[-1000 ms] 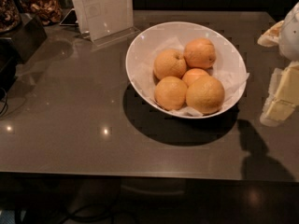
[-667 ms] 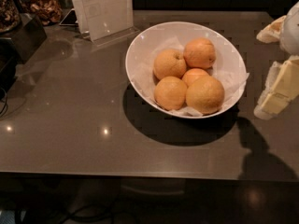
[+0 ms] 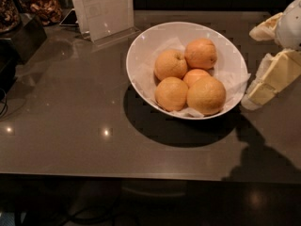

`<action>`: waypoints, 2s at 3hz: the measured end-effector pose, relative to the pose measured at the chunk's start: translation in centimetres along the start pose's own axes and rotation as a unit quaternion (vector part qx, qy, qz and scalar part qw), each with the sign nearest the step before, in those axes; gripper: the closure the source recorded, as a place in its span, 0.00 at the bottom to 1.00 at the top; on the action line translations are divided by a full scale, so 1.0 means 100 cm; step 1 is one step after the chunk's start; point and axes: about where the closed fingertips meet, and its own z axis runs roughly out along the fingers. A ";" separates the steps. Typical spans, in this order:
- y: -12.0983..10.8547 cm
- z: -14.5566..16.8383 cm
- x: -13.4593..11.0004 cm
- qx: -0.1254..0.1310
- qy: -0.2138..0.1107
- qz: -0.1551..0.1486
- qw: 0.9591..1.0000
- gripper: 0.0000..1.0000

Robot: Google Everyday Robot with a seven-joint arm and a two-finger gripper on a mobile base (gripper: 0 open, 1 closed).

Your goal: Pick orange from white bowl

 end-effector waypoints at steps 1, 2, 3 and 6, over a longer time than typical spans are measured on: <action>0.000 0.001 0.000 0.000 -0.002 0.002 1.000 0.00; 0.003 0.024 0.001 -0.008 -0.018 0.032 0.999 0.00; 0.005 0.045 0.000 -0.011 -0.033 0.059 0.998 0.00; 0.016 0.076 -0.006 -0.053 -0.050 0.073 0.995 0.00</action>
Offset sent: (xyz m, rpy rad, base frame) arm 0.0132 0.0209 -0.0522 0.1428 0.0677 -0.1053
